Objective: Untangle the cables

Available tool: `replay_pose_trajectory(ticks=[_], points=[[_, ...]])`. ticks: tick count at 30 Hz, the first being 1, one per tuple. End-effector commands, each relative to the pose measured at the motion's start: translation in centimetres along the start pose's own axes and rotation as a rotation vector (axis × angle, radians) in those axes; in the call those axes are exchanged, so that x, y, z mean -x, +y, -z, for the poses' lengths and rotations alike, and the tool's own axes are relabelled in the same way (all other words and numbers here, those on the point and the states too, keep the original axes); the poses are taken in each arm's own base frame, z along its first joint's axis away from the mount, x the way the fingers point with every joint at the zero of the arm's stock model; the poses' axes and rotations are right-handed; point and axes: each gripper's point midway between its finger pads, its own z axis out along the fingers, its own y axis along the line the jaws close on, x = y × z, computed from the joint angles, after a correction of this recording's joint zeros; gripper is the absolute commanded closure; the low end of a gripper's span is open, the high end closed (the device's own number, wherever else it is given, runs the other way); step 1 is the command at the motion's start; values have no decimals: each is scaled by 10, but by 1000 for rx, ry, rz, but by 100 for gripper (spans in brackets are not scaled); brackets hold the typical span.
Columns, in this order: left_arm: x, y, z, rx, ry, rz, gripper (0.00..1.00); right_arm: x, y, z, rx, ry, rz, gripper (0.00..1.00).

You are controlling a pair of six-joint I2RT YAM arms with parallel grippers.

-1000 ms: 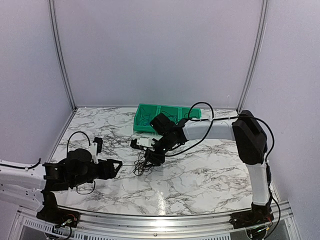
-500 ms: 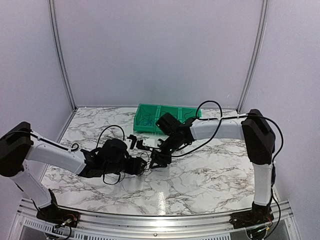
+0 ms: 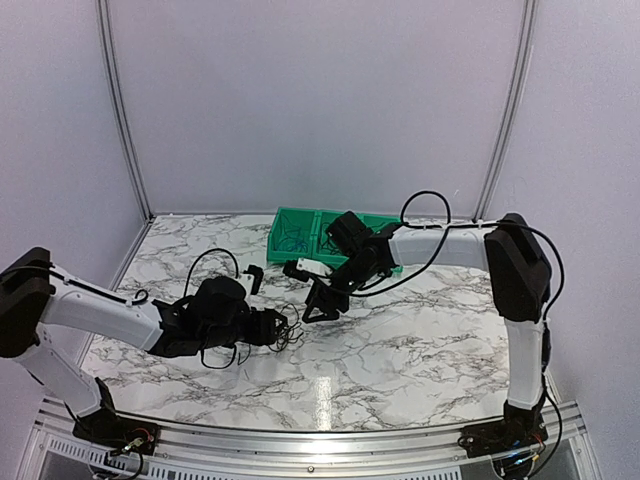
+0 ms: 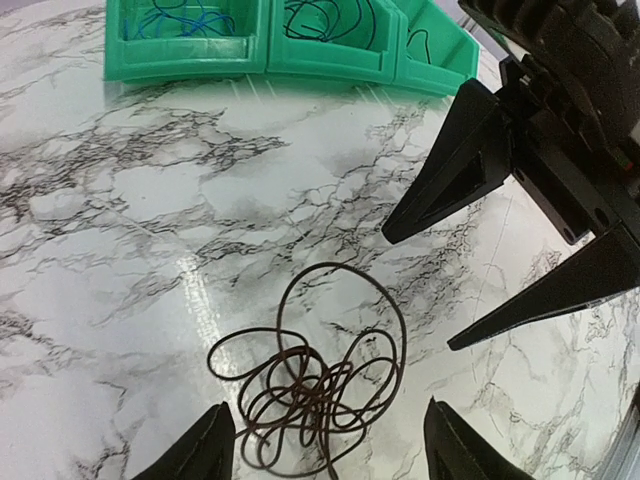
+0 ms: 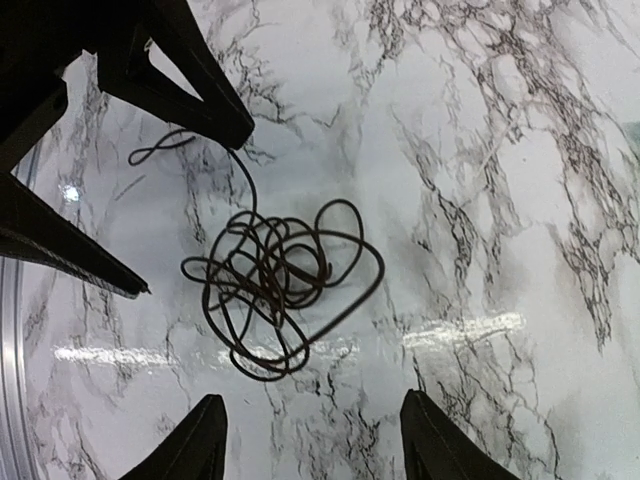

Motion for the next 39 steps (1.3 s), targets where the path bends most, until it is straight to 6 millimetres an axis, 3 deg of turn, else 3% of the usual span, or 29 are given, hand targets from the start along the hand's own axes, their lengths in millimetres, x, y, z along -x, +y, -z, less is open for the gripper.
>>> replay_pose_trajectory(ticks=[1,11,14,17,19,26,30,34,39], points=[[16,14,25,30,-93,61,32,25,15,-11,94,-46,-42,40],[8,30,46,44,-120,111,32,29,-12,-40,-29,13,-147,45],[5,34,42,66,-116,95,32,33,-11,-37,-30,6,-140,67],[5,36,32,97,-106,66,32,44,4,-28,-3,-18,-81,93],[7,35,24,104,-96,49,33,51,19,-19,24,-34,-29,99],[9,24,11,35,-95,23,37,53,68,14,128,-89,106,100],[5,6,8,-74,-87,7,37,44,74,17,134,-87,132,100],[1,-19,5,-225,-73,8,38,36,74,7,162,-64,116,100],[-9,-30,-9,-282,-33,20,43,32,76,0,192,-52,110,100]])
